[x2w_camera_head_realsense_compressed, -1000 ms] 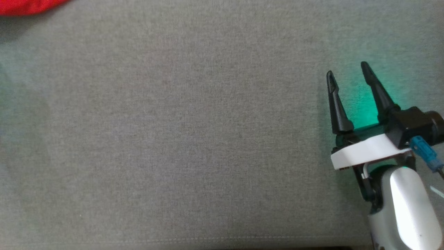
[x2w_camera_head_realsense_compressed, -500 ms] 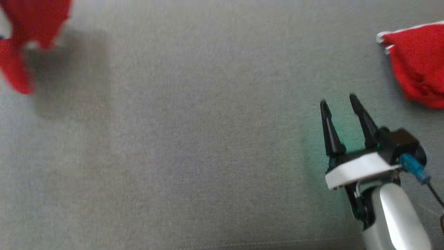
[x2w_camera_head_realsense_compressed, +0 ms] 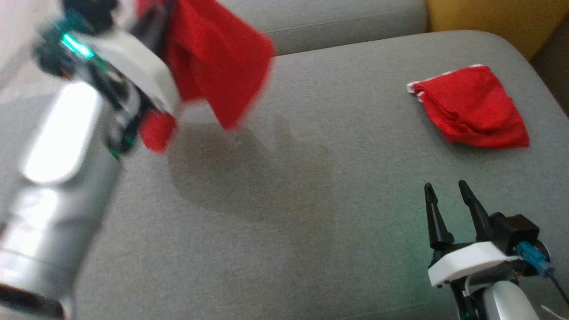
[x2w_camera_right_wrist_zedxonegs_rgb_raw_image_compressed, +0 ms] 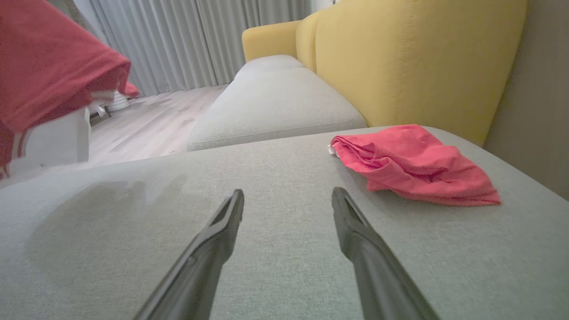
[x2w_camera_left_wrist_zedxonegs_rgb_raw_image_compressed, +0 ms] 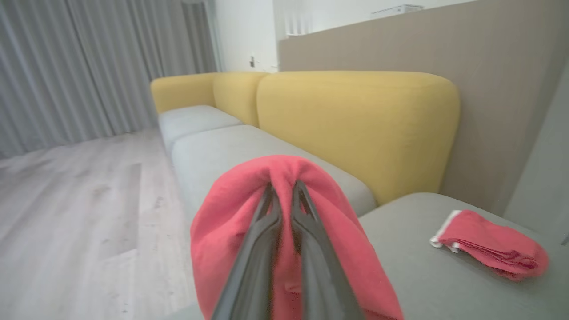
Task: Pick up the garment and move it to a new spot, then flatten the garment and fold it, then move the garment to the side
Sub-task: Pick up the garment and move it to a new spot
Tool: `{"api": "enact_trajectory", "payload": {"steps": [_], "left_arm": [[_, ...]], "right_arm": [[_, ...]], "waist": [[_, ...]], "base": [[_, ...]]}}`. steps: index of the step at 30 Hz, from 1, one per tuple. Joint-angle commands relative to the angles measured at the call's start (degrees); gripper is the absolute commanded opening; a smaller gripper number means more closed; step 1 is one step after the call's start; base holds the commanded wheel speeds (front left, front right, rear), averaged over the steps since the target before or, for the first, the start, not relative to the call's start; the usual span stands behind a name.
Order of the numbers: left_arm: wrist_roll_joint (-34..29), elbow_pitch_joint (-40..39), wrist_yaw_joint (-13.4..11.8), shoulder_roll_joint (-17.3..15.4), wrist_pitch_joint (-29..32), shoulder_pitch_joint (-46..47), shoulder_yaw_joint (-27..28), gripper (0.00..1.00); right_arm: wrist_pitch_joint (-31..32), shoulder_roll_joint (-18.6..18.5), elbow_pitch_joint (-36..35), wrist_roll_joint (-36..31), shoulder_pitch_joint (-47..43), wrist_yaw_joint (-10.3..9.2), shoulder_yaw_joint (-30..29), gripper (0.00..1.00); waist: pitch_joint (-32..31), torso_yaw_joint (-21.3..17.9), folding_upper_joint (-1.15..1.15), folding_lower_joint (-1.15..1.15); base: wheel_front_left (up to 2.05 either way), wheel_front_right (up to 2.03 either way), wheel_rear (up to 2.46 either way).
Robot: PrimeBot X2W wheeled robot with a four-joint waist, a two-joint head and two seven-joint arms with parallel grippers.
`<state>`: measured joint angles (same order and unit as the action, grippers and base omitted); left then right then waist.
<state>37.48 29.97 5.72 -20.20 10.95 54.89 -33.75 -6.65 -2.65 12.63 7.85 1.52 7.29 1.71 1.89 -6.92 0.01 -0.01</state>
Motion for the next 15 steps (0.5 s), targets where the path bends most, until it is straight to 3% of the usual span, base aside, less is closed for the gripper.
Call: {"api": "enact_trajectory", "payload": {"steps": [1,9,15], "left_arm": [[0.55,-2.95,-0.9,-0.85,0.1,-0.09,1.29,0.0],[2.58,-3.49,-4.78,6.32,-3.51,-14.88,-2.39,0.0],[3.62,2.51,-4.85,11.97,-8.4,-21.2,-4.49,0.0]], "right_arm": [[-0.75,-0.22,-1.52,0.45,1.25,0.2,1.53,1.0],[-1.7,-0.22,-0.88,1.97,2.66,0.2,3.84,1.0],[-2.51,-0.22,0.47,2.6,4.39,0.2,5.47,1.0]], "waist": [[0.01,-1.21,-0.01,0.01],[4.37,-4.21,-0.01,0.01],[6.26,-6.11,-0.01,0.01]], "base": [[0.0,0.0,0.0],[0.0,0.0,0.0],[0.0,0.0,0.0]]}}
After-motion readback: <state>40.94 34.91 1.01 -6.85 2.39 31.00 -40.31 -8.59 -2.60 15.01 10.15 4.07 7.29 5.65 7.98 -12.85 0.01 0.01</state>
